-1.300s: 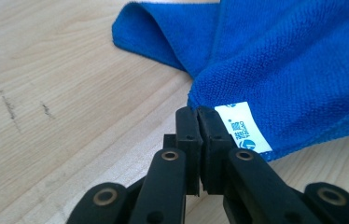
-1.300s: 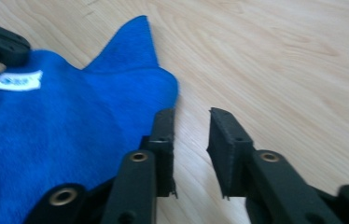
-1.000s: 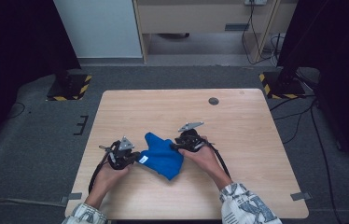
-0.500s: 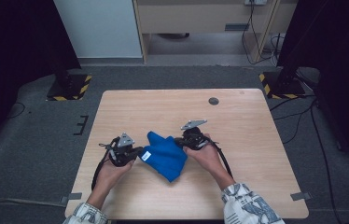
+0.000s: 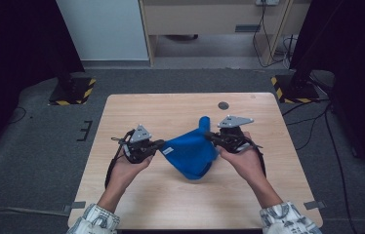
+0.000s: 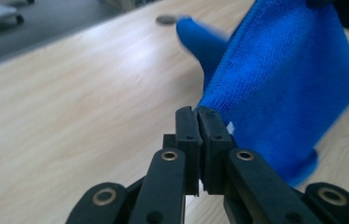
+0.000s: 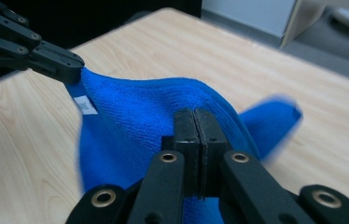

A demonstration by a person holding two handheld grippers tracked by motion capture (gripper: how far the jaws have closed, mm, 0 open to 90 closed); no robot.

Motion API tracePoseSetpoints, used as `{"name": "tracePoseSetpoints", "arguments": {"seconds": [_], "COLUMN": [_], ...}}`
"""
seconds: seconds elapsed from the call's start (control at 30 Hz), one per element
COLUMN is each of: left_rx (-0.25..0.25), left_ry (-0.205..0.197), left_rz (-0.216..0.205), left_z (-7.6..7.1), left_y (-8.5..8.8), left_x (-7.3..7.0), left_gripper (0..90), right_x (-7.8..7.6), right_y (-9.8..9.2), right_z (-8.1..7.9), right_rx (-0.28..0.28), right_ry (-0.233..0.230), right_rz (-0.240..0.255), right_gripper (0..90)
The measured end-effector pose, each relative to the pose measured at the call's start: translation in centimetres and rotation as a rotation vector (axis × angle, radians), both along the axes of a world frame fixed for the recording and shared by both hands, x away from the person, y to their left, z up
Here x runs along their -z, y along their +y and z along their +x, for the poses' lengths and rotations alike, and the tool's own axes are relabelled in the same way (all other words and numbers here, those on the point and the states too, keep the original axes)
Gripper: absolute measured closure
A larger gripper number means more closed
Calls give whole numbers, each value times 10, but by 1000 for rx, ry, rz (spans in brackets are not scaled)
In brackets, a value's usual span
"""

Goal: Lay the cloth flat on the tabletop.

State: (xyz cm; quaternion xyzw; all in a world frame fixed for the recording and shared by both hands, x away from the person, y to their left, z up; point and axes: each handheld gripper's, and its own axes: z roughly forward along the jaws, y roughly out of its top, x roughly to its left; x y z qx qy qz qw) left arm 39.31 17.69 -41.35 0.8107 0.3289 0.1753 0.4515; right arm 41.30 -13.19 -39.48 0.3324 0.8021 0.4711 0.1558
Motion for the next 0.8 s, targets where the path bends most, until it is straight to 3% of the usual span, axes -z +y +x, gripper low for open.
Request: {"name": "tracePoseSetpoints", "arguments": {"seconds": [0.1,0.2,0.3,0.37,0.43,0.5,0.63,0.7,0.8], "left_rx": [17,18,2,-16,-30,-46,-67,-73,-75], "left_ry": [-20,-3,55,89,113,129,145,153,151], "left_rz": [6,57,118,125,114,110,111,114,127], "left_z": [-4,-1,7,10,12,12,15,16,16], "left_y": [-5,-6,-2,5,13,21,30,32,32], "left_x": [-12,-11,10,28,41,51,61,65,67], "left_gripper": [873,871,871,870,869,866,855,854,852], "right_x": [-16,-13,15,40,65,76,68,63,63], "right_y": [-7,-3,9,19,29,35,29,22,11], "right_z": [-10,-12,-3,3,6,8,15,20,27], "right_rx": [11,11,8,1,-21,-20,31,56,101], "right_ry": [-17,-13,37,96,162,143,105,93,90], "right_rz": [-17,-65,-95,-118,-141,-167,-125,-119,-136], "right_gripper": [891,889,887,878,774,662,467,422,421]}}
